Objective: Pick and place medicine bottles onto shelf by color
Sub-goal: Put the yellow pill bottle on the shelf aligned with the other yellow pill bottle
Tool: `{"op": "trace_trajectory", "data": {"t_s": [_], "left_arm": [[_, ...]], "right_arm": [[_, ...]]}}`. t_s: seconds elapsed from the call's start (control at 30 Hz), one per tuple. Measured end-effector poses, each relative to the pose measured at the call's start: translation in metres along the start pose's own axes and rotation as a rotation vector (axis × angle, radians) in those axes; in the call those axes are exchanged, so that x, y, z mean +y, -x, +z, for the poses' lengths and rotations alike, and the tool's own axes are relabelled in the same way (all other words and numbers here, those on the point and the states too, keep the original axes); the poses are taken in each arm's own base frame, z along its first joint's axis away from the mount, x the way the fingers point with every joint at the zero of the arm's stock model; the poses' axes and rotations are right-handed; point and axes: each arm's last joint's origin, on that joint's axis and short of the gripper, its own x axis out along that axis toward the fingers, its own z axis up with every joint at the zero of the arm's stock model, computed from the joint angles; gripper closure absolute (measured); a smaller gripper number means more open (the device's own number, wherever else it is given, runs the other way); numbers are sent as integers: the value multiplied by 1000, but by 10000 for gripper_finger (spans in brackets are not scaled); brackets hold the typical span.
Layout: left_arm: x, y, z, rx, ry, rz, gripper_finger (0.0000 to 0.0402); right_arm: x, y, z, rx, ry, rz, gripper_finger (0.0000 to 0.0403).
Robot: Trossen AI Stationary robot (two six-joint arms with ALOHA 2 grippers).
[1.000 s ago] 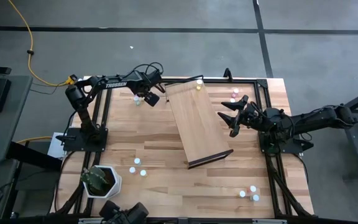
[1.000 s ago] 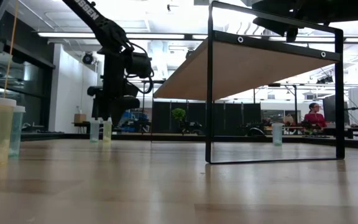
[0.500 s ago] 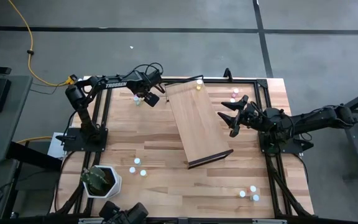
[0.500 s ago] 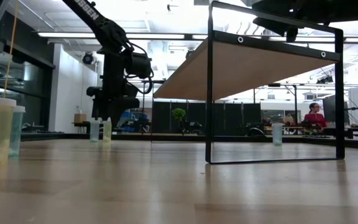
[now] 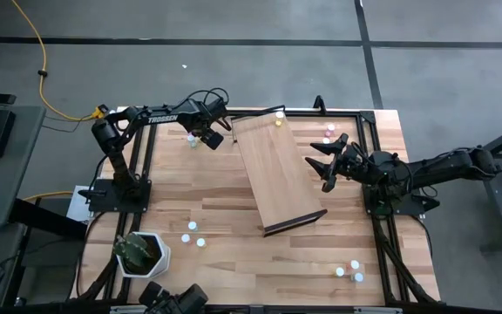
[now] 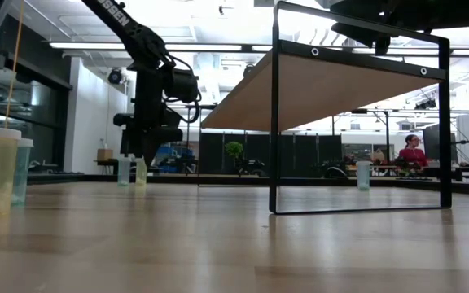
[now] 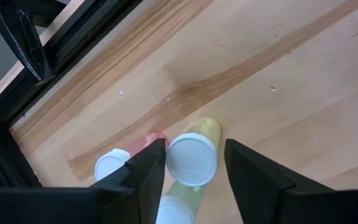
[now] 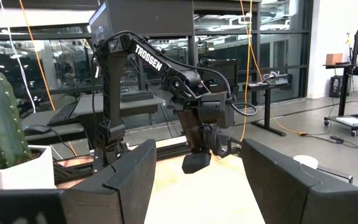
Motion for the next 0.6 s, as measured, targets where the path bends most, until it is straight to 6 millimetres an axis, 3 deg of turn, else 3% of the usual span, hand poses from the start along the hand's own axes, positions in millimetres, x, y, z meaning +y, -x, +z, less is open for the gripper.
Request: {"op": "trace_trajectory", "data": {"t_s": [0.6], "left_arm": [[0, 0, 0, 0, 0, 0, 290]], "right_arm": [[0, 0, 0, 0, 7, 0, 174]]}}
